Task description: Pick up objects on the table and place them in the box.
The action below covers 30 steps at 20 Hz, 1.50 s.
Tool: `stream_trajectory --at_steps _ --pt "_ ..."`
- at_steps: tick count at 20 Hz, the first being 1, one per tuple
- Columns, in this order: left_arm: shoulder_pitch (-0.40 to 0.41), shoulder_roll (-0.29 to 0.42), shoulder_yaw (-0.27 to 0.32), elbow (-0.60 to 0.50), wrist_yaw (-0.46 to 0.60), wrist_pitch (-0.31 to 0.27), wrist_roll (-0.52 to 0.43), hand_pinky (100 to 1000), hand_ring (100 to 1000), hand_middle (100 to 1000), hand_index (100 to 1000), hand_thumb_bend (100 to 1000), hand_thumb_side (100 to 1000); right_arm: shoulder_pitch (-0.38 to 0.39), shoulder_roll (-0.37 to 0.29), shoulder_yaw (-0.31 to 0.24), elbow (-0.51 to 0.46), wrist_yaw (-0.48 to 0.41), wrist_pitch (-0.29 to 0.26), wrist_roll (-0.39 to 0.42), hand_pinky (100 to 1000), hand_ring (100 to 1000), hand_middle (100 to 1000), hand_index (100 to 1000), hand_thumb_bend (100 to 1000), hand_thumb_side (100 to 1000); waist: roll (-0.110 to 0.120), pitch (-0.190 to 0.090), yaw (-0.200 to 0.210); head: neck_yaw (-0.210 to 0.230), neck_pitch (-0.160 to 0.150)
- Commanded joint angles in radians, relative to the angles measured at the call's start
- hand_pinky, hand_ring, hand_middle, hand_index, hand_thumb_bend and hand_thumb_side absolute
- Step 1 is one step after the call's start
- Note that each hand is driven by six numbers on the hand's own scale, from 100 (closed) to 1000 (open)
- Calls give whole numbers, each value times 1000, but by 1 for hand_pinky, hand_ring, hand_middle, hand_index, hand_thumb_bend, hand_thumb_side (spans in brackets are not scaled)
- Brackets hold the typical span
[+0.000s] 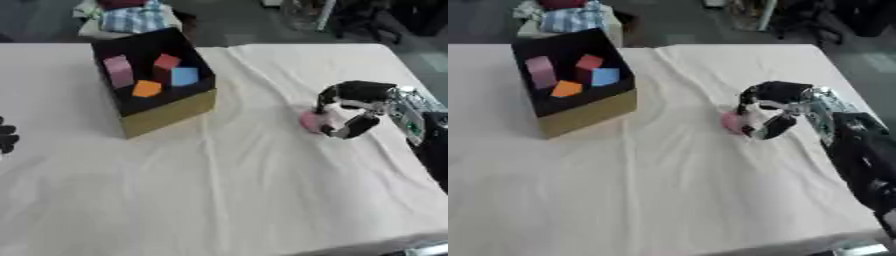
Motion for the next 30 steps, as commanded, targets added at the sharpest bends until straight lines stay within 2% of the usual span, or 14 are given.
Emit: stream_trajectory --at_steps 1,4,8,11,16,23,25,27,29,30 --pt "-7 17 7 -17 -1 -3 3 813 756 713 858 100 661 -35 -16 -21 -29 -12 4 -88 692 692 504 579 100 100 5 -13 -3 -2 -11" --pt "-6 16 7 -15 0 -3 3 813 756 713 858 100 662 -65 -5 -36 -48 -32 16 -160 682 666 474 547 100 100 8 -15 -3 -2 -11" --pt "-5 16 6 -14 1 -4 3 813 756 713 858 100 662 -138 18 -57 -69 -73 31 -191 681 652 456 539 100 100 12 -17 -1 -3 -10" --pt "-4 15 2 -12 2 -5 1 813 756 713 858 100 662 -217 54 -76 -66 -101 51 -182 684 645 450 541 100 100 16 -20 3 -5 -9" --pt "-6 14 -5 -6 5 -9 -6 813 756 713 858 100 658 -343 158 -113 2 -115 103 -137 690 635 452 550 100 100 32 -26 24 -14 -8" --pt "-12 8 -24 5 11 -16 -23 813 756 713 858 100 654 -417 295 -158 108 -45 182 -109 699 632 480 594 100 100 56 -34 75 -43 -8" --pt "-15 5 -28 8 14 -19 -27 813 756 713 858 100 653 -421 326 -162 121 -10 195 -115 700 638 494 618 100 100 62 -36 86 -52 -8" --pt "-17 3 -33 10 16 -20 -32 813 756 713 858 100 654 -423 354 -159 127 32 199 -121 706 656 532 681 100 100 66 -37 93 -59 -8" --pt "-19 1 -36 11 17 -22 -36 814 756 713 858 100 654 -421 375 -156 130 75 197 -124 716 682 609 765 100 100 69 -38 97 -64 -9" --pt "-19 1 -37 11 18 -22 -37 814 756 713 858 100 654 -420 381 -155 131 93 195 -126 730 717 694 844 100 159 70 -38 99 -65 -9"
